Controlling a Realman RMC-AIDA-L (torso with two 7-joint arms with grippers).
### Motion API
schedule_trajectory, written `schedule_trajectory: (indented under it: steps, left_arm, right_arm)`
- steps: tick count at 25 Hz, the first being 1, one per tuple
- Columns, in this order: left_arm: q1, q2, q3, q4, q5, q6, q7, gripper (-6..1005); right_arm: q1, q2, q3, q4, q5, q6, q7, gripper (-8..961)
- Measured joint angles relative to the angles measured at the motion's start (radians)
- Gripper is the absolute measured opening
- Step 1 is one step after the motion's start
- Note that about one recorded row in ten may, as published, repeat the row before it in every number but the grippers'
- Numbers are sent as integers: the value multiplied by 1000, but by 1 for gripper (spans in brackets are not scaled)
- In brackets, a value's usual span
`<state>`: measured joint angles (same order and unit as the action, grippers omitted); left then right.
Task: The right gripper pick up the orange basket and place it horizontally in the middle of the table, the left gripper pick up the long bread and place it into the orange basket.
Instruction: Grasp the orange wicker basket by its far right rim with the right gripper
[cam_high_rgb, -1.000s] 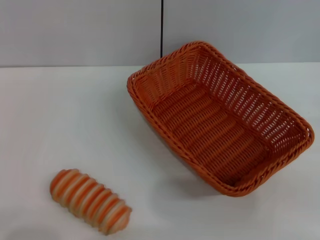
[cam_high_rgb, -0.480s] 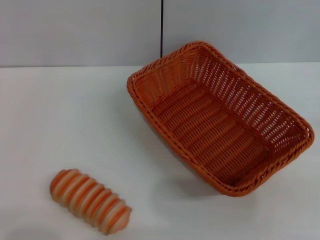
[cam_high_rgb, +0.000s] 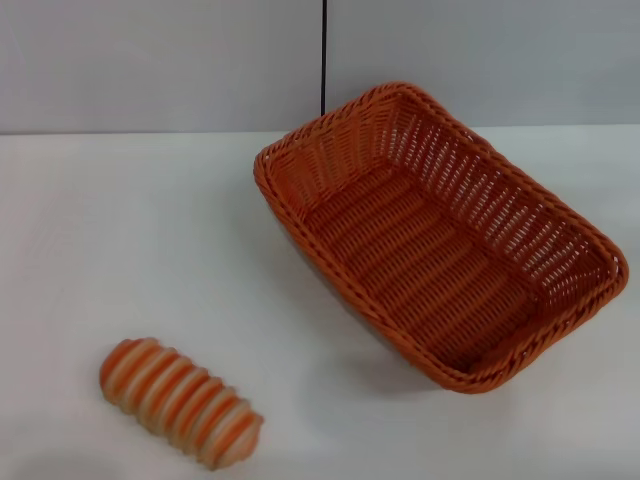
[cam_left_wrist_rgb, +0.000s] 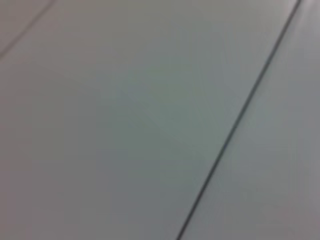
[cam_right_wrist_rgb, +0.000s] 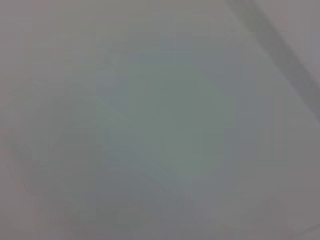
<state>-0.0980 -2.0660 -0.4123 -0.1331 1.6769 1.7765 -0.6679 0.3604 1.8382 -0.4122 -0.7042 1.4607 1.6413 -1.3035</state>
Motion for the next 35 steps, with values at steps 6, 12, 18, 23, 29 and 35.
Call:
schedule_trajectory:
  steps: [6,12,18,23,29,35]
  left_arm:
    - [-5,1,18,1,0,1,-1,653]
    - [-9,0,20,0,0,-4,-3,653]
    - [-5,-2,28,-4,0,-6,-4,652]
    - [-3,-2,37,-8,0,-6,-4,652]
    - [-4,-2,39,-8,0,-8,-4,651]
    - [-9,-2,40,-8,0,-8,-4,130]
  right_arm:
    - [64,-22,-127,-244,-178,56,205,713]
    - [222,-23,-213,-289,-514,83,283,714]
    - [285,4,-229,-265,-623,72,275,714]
    - [327,20,-282,-209,-651,38,275,714]
    - [359,45,-339,-165,-701,-18,274,714]
    - [374,68,-386,-121,-711,-58,271,714]
